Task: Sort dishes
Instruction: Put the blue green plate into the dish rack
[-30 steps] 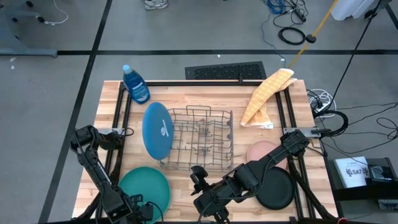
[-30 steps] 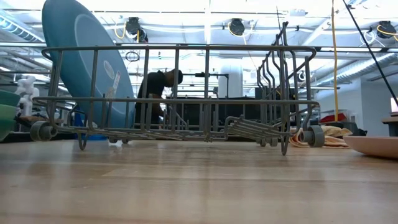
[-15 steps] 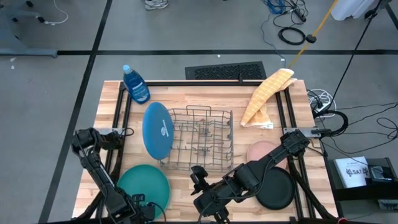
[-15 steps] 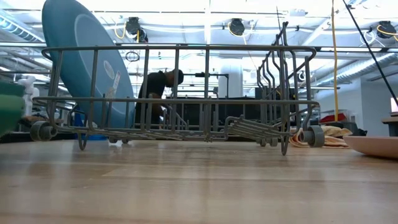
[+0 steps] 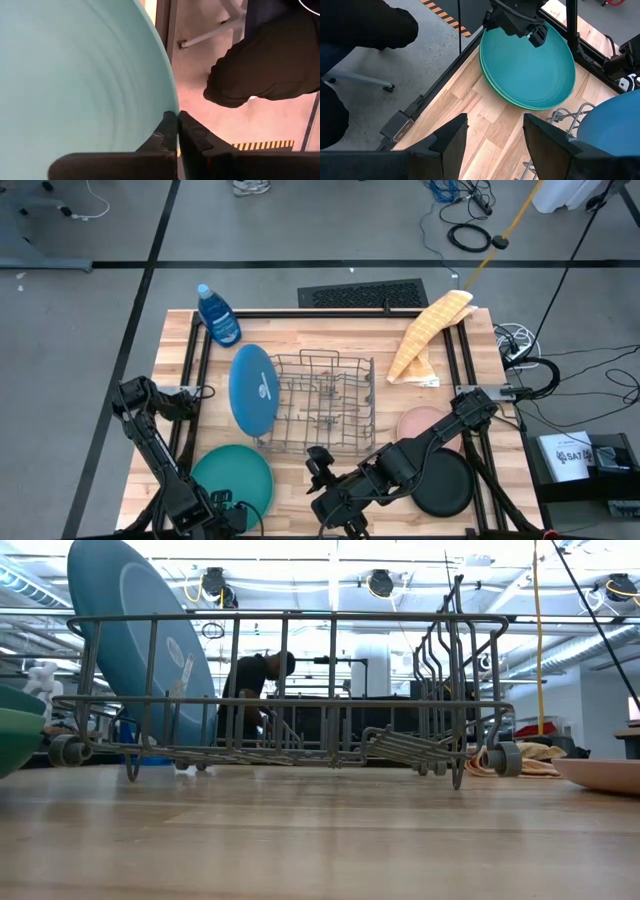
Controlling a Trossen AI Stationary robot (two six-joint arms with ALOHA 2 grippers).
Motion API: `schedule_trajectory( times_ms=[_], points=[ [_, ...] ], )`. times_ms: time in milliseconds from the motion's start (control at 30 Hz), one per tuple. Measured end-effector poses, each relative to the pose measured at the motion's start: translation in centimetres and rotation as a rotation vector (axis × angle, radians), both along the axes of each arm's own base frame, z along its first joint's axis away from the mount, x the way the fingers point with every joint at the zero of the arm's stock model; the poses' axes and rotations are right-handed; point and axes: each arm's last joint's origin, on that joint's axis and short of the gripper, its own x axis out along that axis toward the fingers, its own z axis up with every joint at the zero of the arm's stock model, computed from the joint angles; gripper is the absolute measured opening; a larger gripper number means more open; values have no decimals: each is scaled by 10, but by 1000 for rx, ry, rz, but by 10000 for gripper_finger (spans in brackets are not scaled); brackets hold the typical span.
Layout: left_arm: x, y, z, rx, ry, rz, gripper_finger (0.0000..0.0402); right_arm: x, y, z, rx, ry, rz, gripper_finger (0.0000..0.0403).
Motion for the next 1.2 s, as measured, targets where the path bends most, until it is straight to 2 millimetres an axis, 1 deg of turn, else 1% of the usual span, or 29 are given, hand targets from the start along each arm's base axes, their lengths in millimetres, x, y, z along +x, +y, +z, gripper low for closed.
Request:
schedule_trajectory(
  times_ms=[167,267,367,600,700,800,900,1000,1200],
  points=[
    [0,0,1,-3,-3,-1,0,0,0,0,0,0,0,187],
    [0,2,8,-22,-25,1,0,0,0,0,0,0,0,187],
    [-2,6,21,-41,-78,17,0,0,0,0,0,-1,0,187],
    [-8,25,68,-86,-291,45,0,0,0,0,-4,-3,6,187],
    [-11,34,86,-95,-381,48,0,2,1,3,-7,-38,27,187],
    [-13,41,97,-98,-438,53,0,5,3,6,-9,-95,57,187],
    [-15,44,102,-99,-461,48,0,9,5,9,-22,-150,93,187],
    [-15,44,102,-97,-462,44,0,18,5,1,-49,-170,115,187],
    [-15,44,102,-95,-463,41,0,48,-6,-36,-52,-97,106,187]
  ],
)
